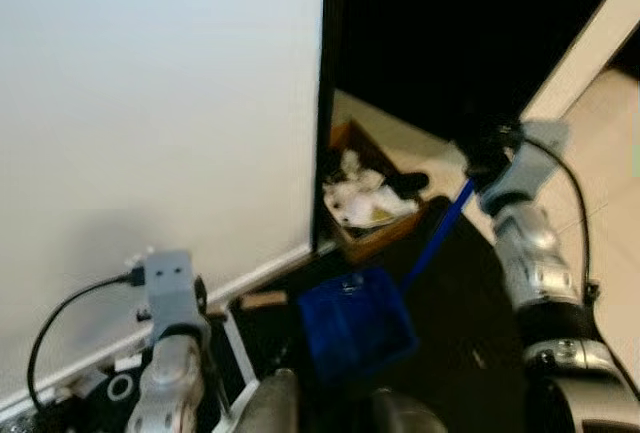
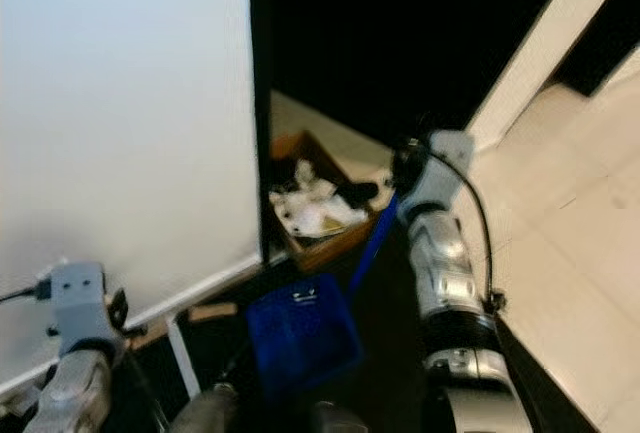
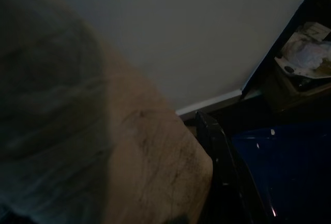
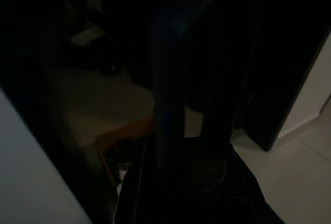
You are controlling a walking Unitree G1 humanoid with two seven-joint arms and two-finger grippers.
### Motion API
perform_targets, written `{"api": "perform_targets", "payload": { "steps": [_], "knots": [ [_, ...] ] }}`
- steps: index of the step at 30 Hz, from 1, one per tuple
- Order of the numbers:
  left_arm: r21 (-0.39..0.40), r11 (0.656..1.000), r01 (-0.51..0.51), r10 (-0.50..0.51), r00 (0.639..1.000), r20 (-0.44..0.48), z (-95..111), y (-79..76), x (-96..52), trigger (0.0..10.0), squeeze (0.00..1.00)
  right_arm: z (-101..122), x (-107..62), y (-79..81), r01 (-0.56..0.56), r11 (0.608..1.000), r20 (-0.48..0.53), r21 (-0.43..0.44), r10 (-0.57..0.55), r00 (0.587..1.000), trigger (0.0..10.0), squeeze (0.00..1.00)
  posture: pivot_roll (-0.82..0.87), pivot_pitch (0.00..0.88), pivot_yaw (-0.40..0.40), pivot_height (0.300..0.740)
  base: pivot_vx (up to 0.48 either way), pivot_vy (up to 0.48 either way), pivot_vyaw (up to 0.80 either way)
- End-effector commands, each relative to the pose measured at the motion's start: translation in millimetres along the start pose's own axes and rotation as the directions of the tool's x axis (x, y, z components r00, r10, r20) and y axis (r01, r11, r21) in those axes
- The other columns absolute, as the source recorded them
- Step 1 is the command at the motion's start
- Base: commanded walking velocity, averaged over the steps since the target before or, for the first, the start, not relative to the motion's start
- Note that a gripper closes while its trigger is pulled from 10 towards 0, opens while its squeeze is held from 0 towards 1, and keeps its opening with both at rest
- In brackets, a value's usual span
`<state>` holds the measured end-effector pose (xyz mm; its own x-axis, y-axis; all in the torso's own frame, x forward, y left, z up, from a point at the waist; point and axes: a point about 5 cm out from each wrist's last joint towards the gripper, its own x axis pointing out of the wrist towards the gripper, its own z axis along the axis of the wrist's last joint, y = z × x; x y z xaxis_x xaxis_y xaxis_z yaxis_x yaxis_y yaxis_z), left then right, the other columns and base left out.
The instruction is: Sweep floor
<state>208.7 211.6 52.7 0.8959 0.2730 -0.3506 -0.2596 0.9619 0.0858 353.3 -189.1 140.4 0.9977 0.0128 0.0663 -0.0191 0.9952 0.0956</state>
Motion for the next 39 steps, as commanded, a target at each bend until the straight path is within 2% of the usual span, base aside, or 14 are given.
{"api": "perform_targets", "payload": {
  "steps": [1, 10, 12, 14, 17, 20, 26, 27, 28, 29, 33, 39],
  "knots": [
    [0.028, 0.999, -0.027, 0.028, 0.999, -0.035, -8, 3.7, -1.9, 10.0, 0.0, -1, -2.0, -6.2, 0.019, 1.0, 0.003, 0.012, -0.019, 1.0, 10.0, 0.0, 0.11, 0.12, -0.048, 0.74, 0.0, 0.0, 0.0],
    [0.044, 0.997, -0.058, 0.06, 0.997, -0.046, -10, 7.5, -1.1, 10.0, 0.0, 1, -0.9, -4.5, -0.034, 0.997, -0.003, -0.071, 0.033, 0.999, 10.0, 0.0, 0.11, 0.121, -0.043, 0.74, 0.0, 0.0, 0.0],
    [0.05, 0.994, -0.096, 0.098, 0.994, -0.046, -10, 12.4, -0.1, 10.0, 0.0, 1, 0.4, -5.0, -0.043, 0.994, -0.014, -0.101, 0.042, 0.999, 10.0, 0.0, 0.11, 0.122, -0.043, 0.74, 0.0, 0.0, 0.0],
    [0.051, 0.987, -0.151, 0.153, 0.988, -0.032, -8, 20.7, 1.2, 10.0, 0.0, -2, 1.9, -5.7, -0.044, 0.993, -0.036, -0.105, 0.041, 0.999, 10.0, 0.0, 0.11, 0.124, -0.042, 0.74, 0.0, 0.0, 0.0],
    [0.05, 0.985, -0.166, 0.168, 0.986, -0.023, -6, 23.1, 1.7, 10.0, 0.0, -3, 2.6, -5.7, -0.041, 0.994, -0.039, -0.101, 0.037, 0.999, 10.0, 0.0, 0.11, 0.126, -0.041, 0.74, 0.0, 0.0, 0.0],
    [0.035, 0.978, -0.206, 0.205, 0.978, 0.031, 4, 31.0, 5.0, 10.0, 0.0, -5, 6.5, -3.9, -0.032, 0.995, -0.048, -0.094, 0.028, 0.998, 10.0, 0.0, 0.12, 0.14, -0.037, 0.74, 0.0, 0.0, 0.0],
    [-0.03, 0.971, -0.238, 0.24, 0.962, 0.129, 28, 43.7, 13.1, 10.0, 0.0, -8, 11.4, -1.3, -0.011, 0.995, -0.048, -0.096, 0.006, 0.999, 10.0, 0.0, 0.12, 0.162, -0.028, 0.74, 0.0, 0.0, 0.0],
    [-0.066, 0.968, -0.242, 0.249, 0.956, 0.154, 36, 47.7, 17.5, 10.0, 0.0, -10, 12.1, 0.3, -0.01, 0.994, -0.047, -0.109, 0.005, 0.999, 10.0, 0.0, 0.12, 0.172, -0.028, 0.74, 0.0, 0.0, 0.0],
    [-0.066, 0.968, -0.242, 0.249, 0.956, 0.154, 36, 47.7, 17.5, 10.0, 0.0, -10, 12.1, 0.3, -0.01, 0.994, -0.047, -0.109, 0.005, 0.999, 10.0, 0.0, 0.12, 0.172, -0.028, 0.74, 0.0, 0.0, 0.0],
    [-0.111, 0.966, -0.235, 0.252, 0.952, 0.174, 46, 51.0, 23.9, 10.0, 0.0, -12, 12.6, 3.5, -0.02, 0.99, -0.044, -0.142, 0.014, 0.999, 10.0, 0.0, 0.12, 0.179, -0.026, 0.74, 0.0, 0.0, 0.0],
    [-0.172, 0.96, -0.222, 0.253, 0.95, 0.185, 57, 53.3, 32.8, 10.0, 0.0, -14, 13.9, 8.1, -0.028, 0.984, -0.043, -0.173, 0.021, 0.999, 10.0, 0.0, 0.12, 0.197, -0.024, 0.74, 0.0, 0.0, 0.0],
    [-0.238, 0.949, -0.205, 0.248, 0.954, 0.166, 59, 50.8, 40.0, 10.0, 0.0, -15, 14.5, 13.0, -0.029, 0.984, -0.021, -0.176, 0.026, 0.999, 10.0, 0.0, 0.13, 0.219, -0.017, 0.74, 0.0, 0.0, 0.0]
  ]
}}
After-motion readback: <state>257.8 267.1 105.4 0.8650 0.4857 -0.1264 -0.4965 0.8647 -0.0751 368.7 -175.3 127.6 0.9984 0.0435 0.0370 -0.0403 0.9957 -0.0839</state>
